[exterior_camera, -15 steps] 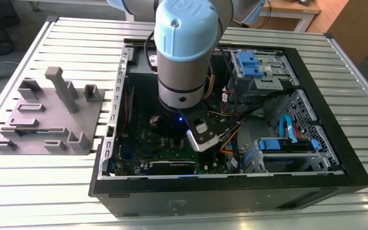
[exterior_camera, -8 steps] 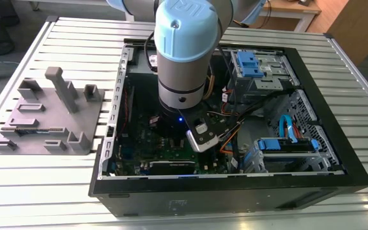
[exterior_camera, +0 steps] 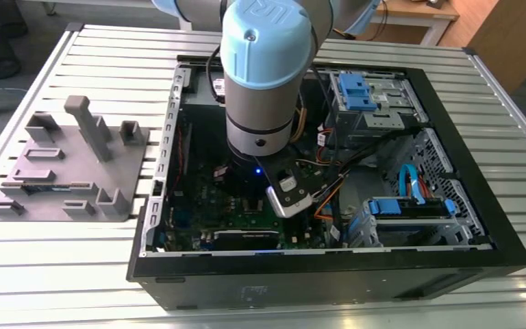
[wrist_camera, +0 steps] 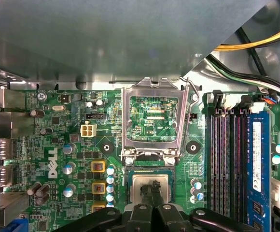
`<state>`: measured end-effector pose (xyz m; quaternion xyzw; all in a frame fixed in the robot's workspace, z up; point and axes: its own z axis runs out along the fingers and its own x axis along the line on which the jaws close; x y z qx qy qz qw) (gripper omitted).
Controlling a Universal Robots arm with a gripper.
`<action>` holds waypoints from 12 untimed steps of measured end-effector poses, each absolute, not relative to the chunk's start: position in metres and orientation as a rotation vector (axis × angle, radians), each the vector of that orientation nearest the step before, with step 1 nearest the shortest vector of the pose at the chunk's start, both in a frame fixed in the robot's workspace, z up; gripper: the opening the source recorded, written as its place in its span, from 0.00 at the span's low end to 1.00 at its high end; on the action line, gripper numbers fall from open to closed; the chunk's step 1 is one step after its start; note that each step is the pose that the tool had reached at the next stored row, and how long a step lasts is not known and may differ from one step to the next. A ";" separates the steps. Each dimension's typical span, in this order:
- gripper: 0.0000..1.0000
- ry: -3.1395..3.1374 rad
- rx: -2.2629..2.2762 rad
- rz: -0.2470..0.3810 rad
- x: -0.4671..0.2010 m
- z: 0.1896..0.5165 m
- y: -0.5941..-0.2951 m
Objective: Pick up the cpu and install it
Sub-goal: 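Place the cpu into insertion slot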
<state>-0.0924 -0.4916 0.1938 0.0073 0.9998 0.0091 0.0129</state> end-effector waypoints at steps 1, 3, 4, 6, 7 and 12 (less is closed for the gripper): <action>0.11 3.115 0.023 0.030 -0.092 0.195 -0.492; 0.11 3.116 0.023 0.029 -0.092 0.199 -0.492; 0.11 3.116 0.023 0.029 -0.092 0.202 -0.492; 0.11 3.116 0.023 0.028 -0.092 0.208 -0.492; 0.11 3.116 0.023 0.028 -0.092 0.211 -0.492; 0.11 3.116 0.023 0.029 -0.092 0.219 -0.492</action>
